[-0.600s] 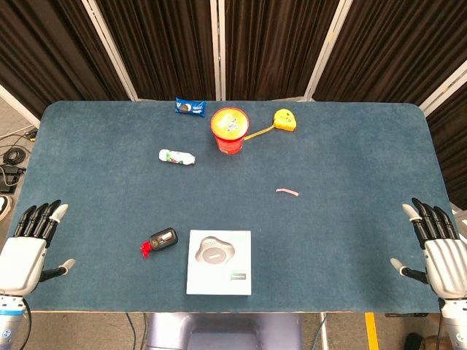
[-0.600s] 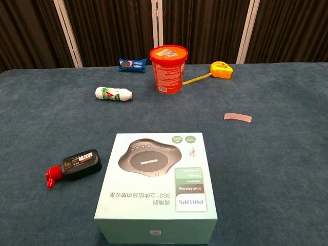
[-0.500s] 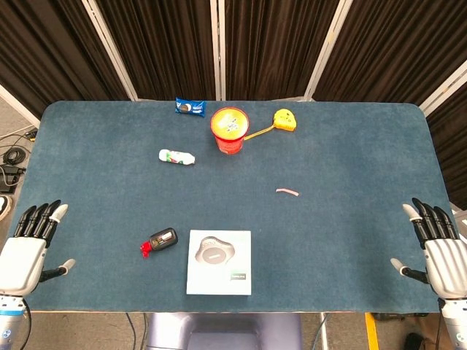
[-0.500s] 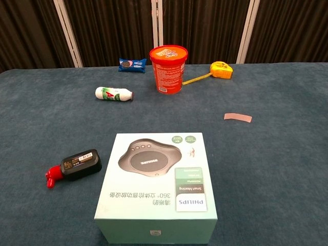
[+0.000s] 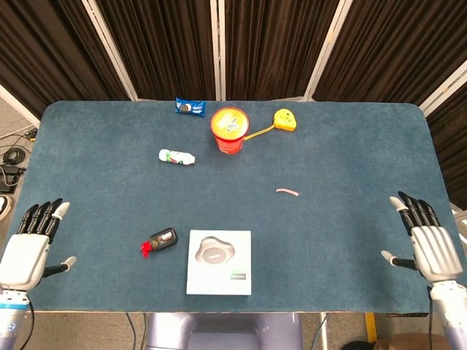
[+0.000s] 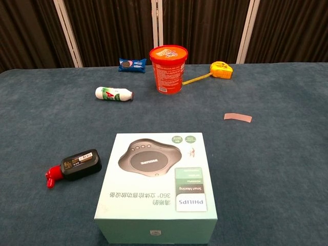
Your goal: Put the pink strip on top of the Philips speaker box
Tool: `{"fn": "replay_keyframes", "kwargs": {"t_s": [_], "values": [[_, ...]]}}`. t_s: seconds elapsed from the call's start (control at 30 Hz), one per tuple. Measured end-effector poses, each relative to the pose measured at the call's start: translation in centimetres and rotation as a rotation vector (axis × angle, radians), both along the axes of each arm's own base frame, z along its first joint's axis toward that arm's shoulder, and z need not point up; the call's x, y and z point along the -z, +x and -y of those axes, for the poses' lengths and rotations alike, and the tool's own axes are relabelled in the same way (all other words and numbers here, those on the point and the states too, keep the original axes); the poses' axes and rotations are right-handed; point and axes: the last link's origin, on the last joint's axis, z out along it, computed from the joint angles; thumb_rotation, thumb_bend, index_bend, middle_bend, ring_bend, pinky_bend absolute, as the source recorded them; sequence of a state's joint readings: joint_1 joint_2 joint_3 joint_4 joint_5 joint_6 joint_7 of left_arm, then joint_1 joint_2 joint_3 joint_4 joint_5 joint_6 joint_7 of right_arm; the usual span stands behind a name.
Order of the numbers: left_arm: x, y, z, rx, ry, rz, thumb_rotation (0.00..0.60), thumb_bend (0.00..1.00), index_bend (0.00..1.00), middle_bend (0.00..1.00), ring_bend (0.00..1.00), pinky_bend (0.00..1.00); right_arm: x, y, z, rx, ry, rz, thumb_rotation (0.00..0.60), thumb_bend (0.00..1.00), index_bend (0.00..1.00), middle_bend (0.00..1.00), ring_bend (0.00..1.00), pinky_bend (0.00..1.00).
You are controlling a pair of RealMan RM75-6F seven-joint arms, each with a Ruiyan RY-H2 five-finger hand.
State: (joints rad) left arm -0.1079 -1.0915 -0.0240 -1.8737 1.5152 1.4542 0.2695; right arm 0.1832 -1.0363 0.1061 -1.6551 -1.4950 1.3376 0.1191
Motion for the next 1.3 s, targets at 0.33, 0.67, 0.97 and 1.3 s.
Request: {"fn": "replay_keyframes", "kwargs": {"t_s": [0.33, 0.67, 0.97, 1.3], "values": [[1.7, -0.8, -1.4, -0.049, -0.01, -0.053, 0.6, 0.0, 0.0, 0.0, 0.0, 0.0, 3.3, 1.1, 10.2, 0.078, 0.199, -0.016, 0.6, 0.17, 0.38, 0.0, 0.0, 0.0], [2.7, -1.6, -2.5, -0.085, -0.017, -0.084, 0.6, 0.0, 0.0, 0.0, 0.0, 0.0, 9.1, 4.5, 17.4, 0.107, 0.289, -0.045, 0.6, 0.26, 0.45, 0.0, 0.0, 0.0], [3.0, -2.4, -3.0, -0.111, -0.021, -0.096, 0.6, 0.0, 0.0, 0.0, 0.0, 0.0, 14.1, 6.8, 19.1, 0.076, 0.34, -0.126, 0.6, 0.26, 0.47, 0.0, 0.0, 0.0], [3.1, -2.7, -3.2, -0.12, -0.019, -0.106, 0.6, 0.0, 0.0, 0.0, 0.0, 0.0, 16.4, 7.7, 20.2, 0.07, 0.328, -0.197, 0.6, 0.26, 0.48, 0.0, 0.0, 0.0]]}}
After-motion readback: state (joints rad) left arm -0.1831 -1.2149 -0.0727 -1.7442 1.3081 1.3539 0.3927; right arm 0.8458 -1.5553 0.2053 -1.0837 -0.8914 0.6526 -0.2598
